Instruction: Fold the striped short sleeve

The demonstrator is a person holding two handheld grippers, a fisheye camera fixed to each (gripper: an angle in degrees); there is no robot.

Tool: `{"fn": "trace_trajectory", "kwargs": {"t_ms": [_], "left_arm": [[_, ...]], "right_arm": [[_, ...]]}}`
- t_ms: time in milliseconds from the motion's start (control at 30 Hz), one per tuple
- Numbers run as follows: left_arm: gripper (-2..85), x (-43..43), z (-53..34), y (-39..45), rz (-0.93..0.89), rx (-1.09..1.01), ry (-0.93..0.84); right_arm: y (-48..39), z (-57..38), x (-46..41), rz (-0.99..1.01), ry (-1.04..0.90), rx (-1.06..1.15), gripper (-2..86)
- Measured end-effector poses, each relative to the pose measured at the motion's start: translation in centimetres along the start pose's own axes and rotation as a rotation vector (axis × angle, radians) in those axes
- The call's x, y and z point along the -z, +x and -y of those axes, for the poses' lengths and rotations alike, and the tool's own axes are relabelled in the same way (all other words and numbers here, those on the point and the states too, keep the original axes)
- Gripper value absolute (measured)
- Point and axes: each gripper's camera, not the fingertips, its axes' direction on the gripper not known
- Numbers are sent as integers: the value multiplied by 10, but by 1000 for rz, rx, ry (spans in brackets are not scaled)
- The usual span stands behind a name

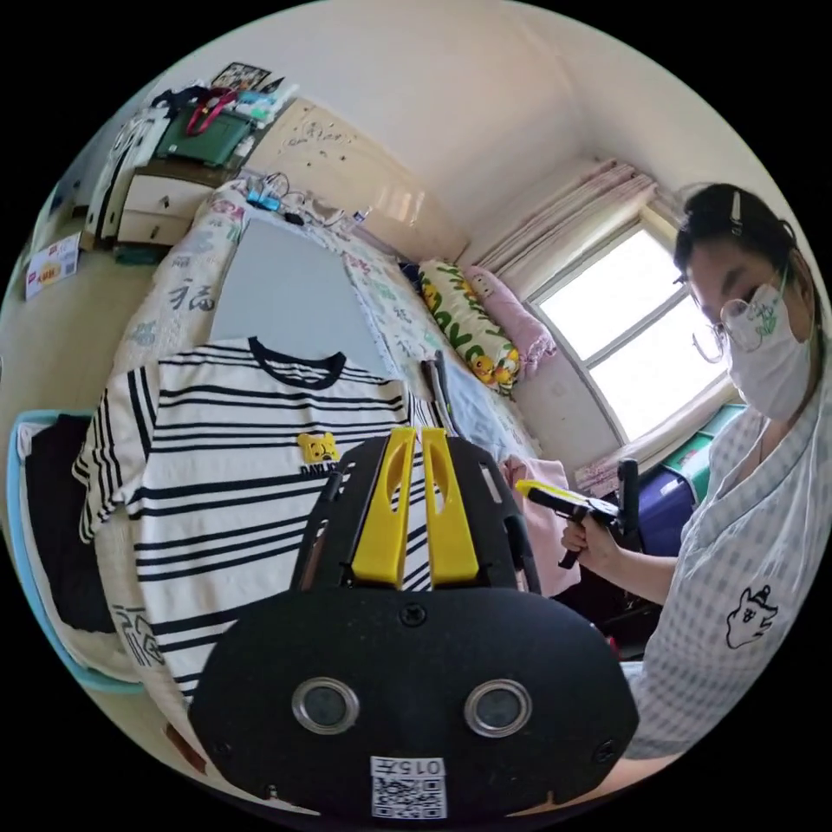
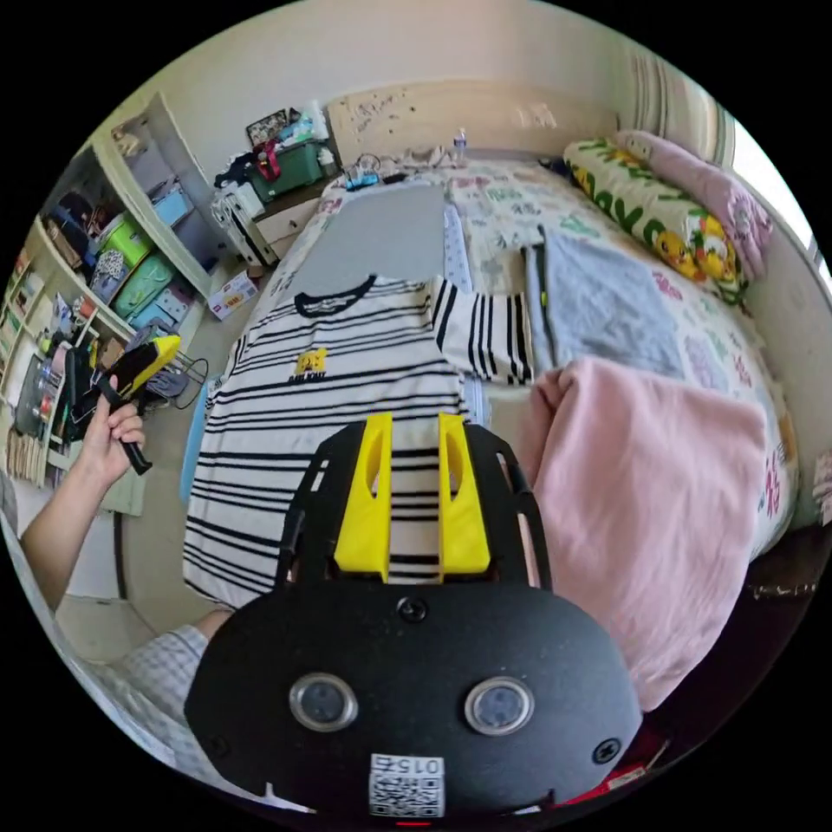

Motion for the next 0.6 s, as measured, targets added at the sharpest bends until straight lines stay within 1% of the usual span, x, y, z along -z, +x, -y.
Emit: {"fn": "trace_trajectory", "kwargs": {"t_ms": [67, 133, 167, 233, 267, 333, 433, 500, 533, 600], "left_arm": [[71, 23, -7, 6, 81, 7, -16], [83, 56, -30, 8, 267, 44, -74], [84, 64, -38, 6, 313, 63, -101], [87, 91, -81, -10, 455, 204, -225], [87, 98, -94, -15, 480, 263, -261], [85, 121, -142, -28, 537, 451, -367], [82, 129, -193, -31, 578, 592, -467], [79, 123, -213, -32, 580, 660, -511], [74, 118, -221, -32, 560, 701, -510], [60, 110, -227, -29, 530, 736, -486]], "right_arm": [[11, -11, -23, -1, -96, -30, 95], [24, -27, -57, -49, -244, -60, 105], [26, -30, -66, -64, -279, -64, 108], [36, -42, -101, -98, -407, -92, 117], [38, -44, -108, -102, -428, -98, 117], [36, -45, -135, -128, -479, -90, 113], [25, -29, -164, -175, -526, -64, 102], [16, -17, -186, -195, -588, -50, 88], [12, -11, -203, -196, -640, -48, 76], [7, -1, -223, -180, -675, -62, 57]]}}
